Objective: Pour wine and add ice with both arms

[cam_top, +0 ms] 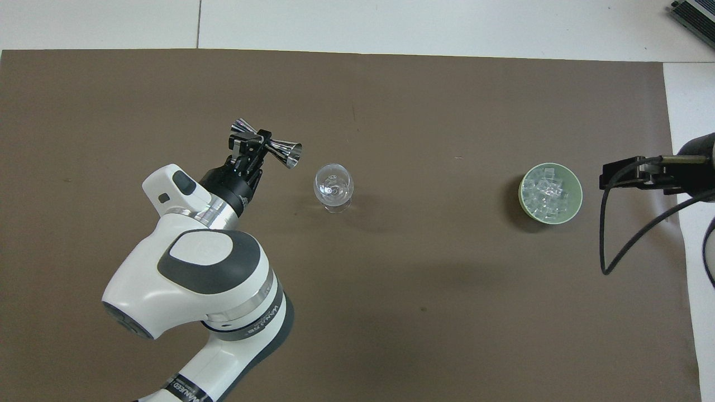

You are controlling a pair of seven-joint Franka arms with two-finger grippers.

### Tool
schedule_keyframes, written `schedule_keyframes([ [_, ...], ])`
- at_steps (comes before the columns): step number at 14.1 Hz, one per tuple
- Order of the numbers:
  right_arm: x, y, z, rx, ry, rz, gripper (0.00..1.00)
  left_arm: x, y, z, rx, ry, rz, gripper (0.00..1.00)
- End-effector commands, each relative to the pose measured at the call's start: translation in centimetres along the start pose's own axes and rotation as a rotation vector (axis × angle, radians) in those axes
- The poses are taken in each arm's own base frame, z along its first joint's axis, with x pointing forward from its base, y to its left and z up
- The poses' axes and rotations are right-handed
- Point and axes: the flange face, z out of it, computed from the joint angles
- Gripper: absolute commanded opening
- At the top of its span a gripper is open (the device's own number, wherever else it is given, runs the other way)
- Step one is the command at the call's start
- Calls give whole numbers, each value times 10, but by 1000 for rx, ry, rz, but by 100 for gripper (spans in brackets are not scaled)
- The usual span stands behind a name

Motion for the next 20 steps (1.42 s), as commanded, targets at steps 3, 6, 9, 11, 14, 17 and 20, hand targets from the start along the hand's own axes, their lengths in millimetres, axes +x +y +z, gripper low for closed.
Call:
schedule_keyframes([
  [3,0,13,61,14,26,-215,100,77,-14,-26,-58,-23,-214,0],
  [6,0,21,89,4,51,-383,100,127,-29,-39,-84,-15,-362,0],
  [9,9,37,131,-5,60,-473,100,167,-49,-46,-94,-12,-557,0],
  [11,12,36,158,-10,73,-477,100,194,-64,-50,-104,-11,-673,0],
  [14,19,33,185,-11,71,-479,100,232,-94,-57,-121,-39,-810,0],
  [17,26,26,220,-16,81,-491,100,258,-110,-64,-137,-31,-965,0],
  [20,23,25,241,-13,65,-491,100,283,-128,-64,-151,-46,-1076,0],
])
